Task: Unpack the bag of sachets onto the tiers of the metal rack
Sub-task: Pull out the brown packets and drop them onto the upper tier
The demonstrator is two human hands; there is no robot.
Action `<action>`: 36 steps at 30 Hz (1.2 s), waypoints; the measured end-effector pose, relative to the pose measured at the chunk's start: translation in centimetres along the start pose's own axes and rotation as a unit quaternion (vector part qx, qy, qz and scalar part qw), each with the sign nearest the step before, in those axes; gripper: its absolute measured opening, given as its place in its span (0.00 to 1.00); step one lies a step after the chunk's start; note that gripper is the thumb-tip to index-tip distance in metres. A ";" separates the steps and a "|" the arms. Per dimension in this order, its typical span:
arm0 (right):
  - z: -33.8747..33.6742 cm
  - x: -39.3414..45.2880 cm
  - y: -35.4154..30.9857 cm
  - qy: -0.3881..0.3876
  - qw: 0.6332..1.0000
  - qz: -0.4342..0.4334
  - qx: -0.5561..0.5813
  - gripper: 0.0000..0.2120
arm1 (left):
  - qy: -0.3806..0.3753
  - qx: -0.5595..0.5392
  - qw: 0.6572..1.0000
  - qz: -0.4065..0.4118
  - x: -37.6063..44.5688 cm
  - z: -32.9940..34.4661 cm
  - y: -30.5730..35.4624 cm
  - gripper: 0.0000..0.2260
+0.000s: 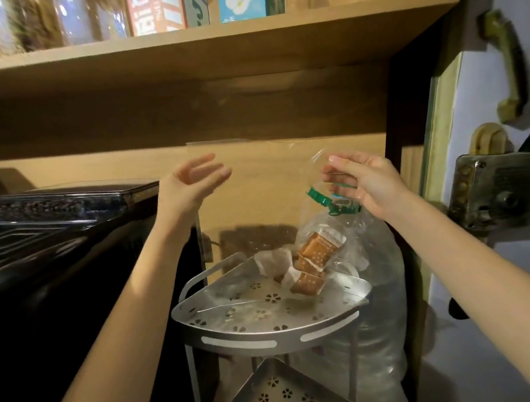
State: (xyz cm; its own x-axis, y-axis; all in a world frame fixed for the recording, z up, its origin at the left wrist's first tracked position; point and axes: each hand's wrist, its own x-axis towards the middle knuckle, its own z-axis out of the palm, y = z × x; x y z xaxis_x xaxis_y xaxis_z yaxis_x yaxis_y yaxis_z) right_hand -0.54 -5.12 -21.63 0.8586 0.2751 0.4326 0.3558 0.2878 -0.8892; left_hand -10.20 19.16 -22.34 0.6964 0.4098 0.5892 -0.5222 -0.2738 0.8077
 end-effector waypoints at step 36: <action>-1.1 -1.3 2.9 -0.023 0.995 -0.006 -0.095 0.08 | 0.038 0.029 0.999 -0.005 -0.3 -0.5 -2.2 0.02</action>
State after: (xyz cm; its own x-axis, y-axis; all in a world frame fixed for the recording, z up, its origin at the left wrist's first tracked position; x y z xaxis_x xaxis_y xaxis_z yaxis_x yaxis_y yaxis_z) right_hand -0.23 -5.69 -24.93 0.8377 0.3153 0.4459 0.4328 0.1145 -0.8942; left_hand -9.49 20.13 -24.31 0.6611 0.4771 0.5791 -0.4841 -0.3186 0.8150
